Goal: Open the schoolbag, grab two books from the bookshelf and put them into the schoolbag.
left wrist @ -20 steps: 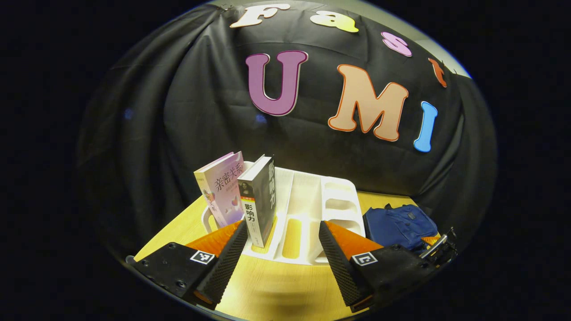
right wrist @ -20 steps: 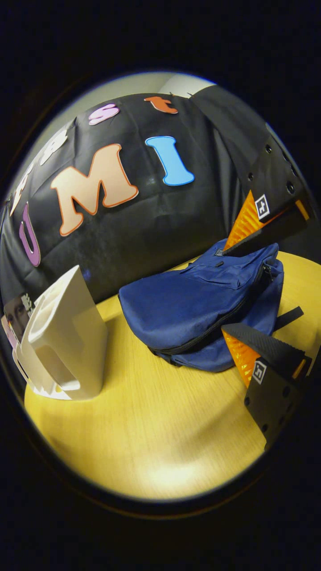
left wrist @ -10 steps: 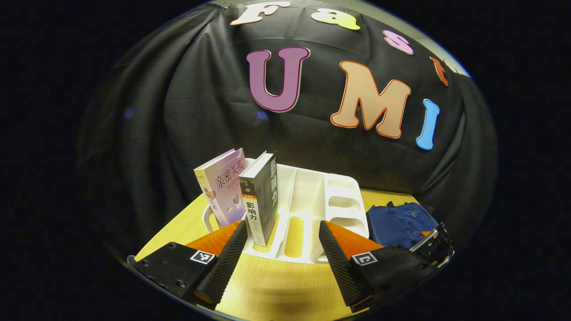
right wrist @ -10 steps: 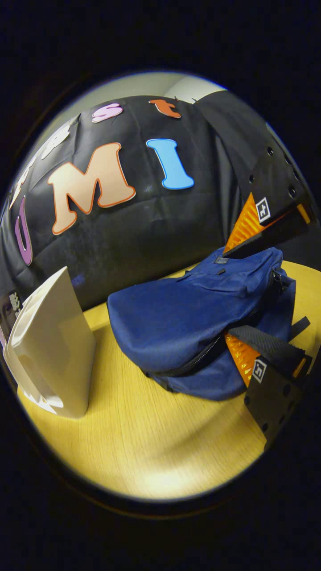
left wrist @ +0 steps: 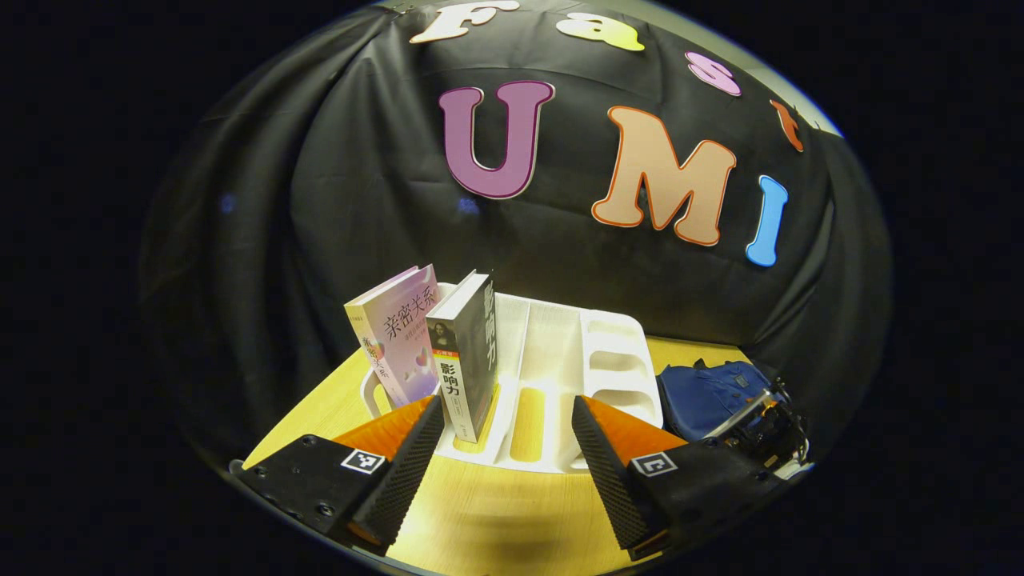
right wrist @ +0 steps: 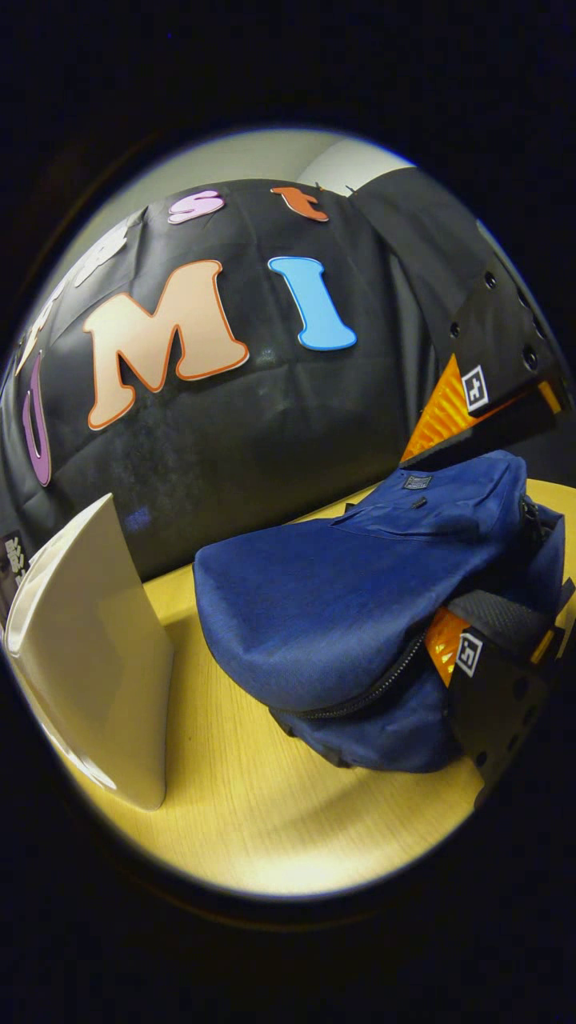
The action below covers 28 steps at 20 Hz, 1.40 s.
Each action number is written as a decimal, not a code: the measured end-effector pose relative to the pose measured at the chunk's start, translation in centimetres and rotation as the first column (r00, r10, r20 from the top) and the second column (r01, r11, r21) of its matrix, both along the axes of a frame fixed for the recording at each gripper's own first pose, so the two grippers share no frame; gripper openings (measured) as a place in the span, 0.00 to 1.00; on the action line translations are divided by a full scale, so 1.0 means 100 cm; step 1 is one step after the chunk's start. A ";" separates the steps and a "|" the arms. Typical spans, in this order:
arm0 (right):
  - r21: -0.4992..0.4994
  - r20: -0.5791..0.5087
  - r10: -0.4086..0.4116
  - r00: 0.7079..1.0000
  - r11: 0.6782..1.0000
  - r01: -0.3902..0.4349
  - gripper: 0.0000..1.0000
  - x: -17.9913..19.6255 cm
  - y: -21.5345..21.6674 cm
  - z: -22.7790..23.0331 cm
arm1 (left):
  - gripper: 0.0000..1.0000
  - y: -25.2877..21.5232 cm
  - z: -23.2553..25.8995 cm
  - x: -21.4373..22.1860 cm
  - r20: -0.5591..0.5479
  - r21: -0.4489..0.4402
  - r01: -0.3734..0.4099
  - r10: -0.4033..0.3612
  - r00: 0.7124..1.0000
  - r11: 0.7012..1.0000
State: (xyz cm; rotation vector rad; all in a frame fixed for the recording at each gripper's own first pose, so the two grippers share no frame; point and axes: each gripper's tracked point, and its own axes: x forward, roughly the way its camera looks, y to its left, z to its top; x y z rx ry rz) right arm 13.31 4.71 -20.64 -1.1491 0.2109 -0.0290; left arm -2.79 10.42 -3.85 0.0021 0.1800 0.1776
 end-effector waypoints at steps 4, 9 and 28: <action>0.015 0.023 0.001 1.000 1.000 -0.001 0.74 0.017 0.004 0.003 | 0.95 0.004 0.006 0.003 0.015 -0.006 -0.018 0.018 1.000 1.000; 0.014 0.063 -0.027 0.998 1.000 0.026 0.32 0.031 0.000 0.010 | 0.95 0.017 0.014 0.008 0.018 0.012 -0.039 0.038 0.999 0.999; 0.227 0.074 -0.106 0.992 0.970 0.087 0.05 -0.011 -0.030 0.070 | 0.94 0.083 0.008 0.098 -0.155 -0.036 -0.027 0.021 0.988 0.999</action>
